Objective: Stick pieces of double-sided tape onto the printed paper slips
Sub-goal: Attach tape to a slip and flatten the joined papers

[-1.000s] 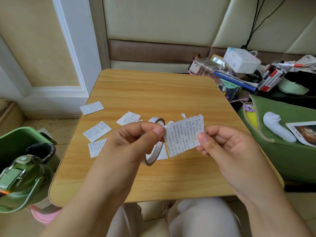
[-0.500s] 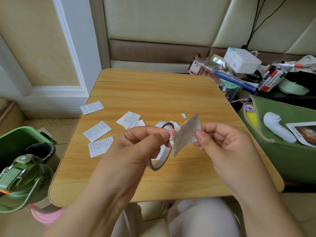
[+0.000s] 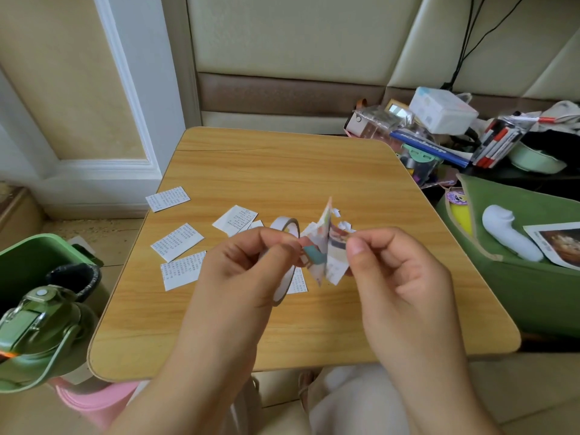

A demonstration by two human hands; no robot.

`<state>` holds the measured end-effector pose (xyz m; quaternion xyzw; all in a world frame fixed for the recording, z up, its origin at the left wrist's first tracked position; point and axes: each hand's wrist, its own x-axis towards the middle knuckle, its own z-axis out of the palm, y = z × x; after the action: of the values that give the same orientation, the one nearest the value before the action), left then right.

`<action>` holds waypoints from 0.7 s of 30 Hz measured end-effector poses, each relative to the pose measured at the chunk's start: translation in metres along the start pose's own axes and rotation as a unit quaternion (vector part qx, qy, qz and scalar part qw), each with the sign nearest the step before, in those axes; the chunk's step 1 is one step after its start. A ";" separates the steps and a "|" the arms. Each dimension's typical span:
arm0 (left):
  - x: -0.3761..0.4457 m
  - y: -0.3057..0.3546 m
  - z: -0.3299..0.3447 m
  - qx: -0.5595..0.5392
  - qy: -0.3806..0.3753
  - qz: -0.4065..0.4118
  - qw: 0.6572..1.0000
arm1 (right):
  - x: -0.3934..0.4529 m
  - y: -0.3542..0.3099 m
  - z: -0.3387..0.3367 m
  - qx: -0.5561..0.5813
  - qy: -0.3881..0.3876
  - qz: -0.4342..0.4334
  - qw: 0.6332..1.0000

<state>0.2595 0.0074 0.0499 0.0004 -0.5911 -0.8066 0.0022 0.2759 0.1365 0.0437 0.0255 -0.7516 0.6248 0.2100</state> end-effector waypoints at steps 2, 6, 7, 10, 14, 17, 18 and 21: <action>0.000 0.000 0.001 0.003 0.017 -0.003 1.000 | 0.002 -0.001 -0.001 0.025 0.001 0.020 0.999; 0.001 0.000 0.002 0.010 0.034 -0.003 0.999 | 0.003 0.002 -0.002 0.031 0.007 0.049 0.998; 0.001 0.000 0.002 0.008 0.038 -0.006 0.999 | 0.003 0.003 -0.003 0.029 0.010 0.051 0.998; 0.003 -0.001 0.001 -0.002 0.053 -0.008 0.999 | 0.005 0.003 -0.006 0.026 0.021 0.052 0.998; 0.006 -0.003 -0.001 0.001 0.064 -0.008 0.998 | 0.007 0.002 -0.009 0.025 0.031 0.054 0.998; 0.009 -0.003 -0.006 0.004 0.080 -0.008 0.997 | 0.009 0.002 -0.012 0.030 0.058 0.059 0.996; 0.010 -0.003 -0.007 0.006 0.082 -0.010 0.997 | 0.010 0.001 -0.014 0.030 0.065 0.059 0.996; 0.010 -0.001 -0.009 0.010 0.074 -0.017 0.997 | 0.012 -0.001 -0.018 0.040 0.067 0.051 0.996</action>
<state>0.2494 -0.0011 0.0458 0.0704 -0.5971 -0.7984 0.0324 0.2702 0.1566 0.0508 -0.0465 -0.7108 0.6641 0.2271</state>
